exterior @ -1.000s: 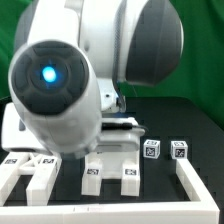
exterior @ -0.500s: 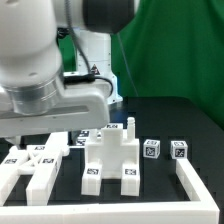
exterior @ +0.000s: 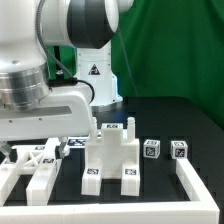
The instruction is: Assemble chair
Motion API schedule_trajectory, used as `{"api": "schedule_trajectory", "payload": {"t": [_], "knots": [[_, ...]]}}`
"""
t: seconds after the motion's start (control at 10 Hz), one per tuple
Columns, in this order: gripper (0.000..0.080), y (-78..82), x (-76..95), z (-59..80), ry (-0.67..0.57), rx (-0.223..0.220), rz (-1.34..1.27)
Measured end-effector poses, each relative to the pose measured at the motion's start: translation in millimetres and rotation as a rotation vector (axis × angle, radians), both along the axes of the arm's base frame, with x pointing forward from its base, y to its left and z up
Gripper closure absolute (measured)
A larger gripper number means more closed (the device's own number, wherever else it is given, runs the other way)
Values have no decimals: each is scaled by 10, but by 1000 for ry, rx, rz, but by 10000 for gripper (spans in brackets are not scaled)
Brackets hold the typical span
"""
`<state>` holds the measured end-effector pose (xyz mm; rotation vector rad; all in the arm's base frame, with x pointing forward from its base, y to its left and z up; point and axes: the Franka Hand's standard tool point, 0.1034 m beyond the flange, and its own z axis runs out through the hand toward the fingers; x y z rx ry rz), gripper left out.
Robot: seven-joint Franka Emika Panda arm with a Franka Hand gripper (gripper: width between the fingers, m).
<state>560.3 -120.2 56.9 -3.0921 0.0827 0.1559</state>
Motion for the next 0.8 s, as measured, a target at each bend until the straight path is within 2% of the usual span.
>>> {"api": "schedule_trajectory", "payload": {"t": [0.2,0.4,0.6,0.8], "knots": [[151,-1,-15,-23,2,-1,0],[151,11,-15,-135,-50,-28,13],[151,25,-59,-181,-44,-27,12],[151,50,-93,-289,-39,-28,11]]}}
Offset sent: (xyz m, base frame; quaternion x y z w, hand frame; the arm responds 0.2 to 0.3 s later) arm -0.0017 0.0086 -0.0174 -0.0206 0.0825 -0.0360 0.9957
